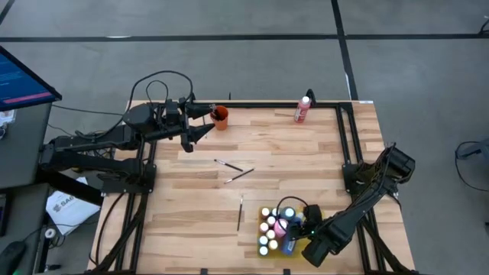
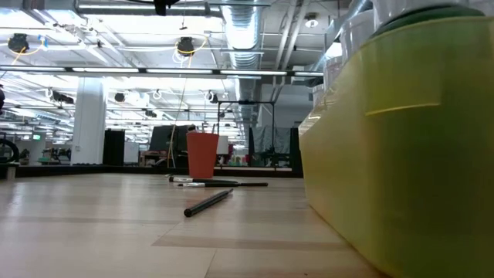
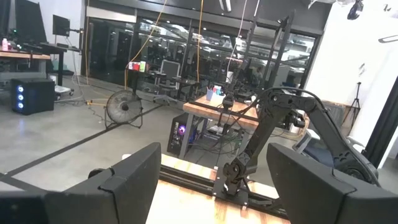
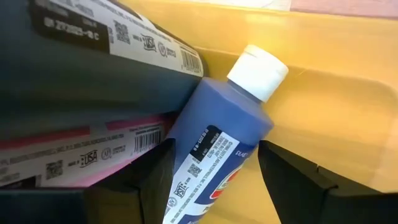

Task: Pick & Place Paint Supplies
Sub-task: Put the purple paint bottle into the yellow bin

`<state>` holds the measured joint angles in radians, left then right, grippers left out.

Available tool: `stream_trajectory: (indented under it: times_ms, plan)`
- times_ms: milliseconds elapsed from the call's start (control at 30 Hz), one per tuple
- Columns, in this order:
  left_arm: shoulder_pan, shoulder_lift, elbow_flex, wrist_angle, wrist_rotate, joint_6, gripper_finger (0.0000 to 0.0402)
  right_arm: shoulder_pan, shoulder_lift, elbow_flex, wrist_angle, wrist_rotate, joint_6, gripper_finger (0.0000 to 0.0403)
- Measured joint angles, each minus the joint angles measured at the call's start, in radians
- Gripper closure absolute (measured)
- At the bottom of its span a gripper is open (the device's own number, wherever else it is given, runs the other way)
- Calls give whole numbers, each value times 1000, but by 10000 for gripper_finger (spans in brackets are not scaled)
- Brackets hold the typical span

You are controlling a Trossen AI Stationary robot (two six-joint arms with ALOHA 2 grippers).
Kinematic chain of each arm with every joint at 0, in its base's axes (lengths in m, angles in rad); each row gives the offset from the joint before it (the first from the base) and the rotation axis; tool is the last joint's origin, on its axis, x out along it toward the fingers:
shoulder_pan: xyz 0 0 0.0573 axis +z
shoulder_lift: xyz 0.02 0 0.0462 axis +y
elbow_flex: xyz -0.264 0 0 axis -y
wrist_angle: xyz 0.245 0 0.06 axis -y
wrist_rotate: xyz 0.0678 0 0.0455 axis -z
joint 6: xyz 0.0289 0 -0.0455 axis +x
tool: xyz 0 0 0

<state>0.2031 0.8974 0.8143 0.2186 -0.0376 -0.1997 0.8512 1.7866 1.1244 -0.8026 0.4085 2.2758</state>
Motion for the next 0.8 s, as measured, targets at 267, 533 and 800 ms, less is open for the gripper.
stream_trajectory:
  times_ms: [267,533,800]
  plan:
    - [0,0,0,1,0,0,115,47,-24,-1,-23,-92,9,179]
    - [0,0,0,2,0,0,115,36,-82,-3,-27,-120,3,179]
    - [0,0,0,2,0,0,115,2,-148,-3,-68,-111,11,179]
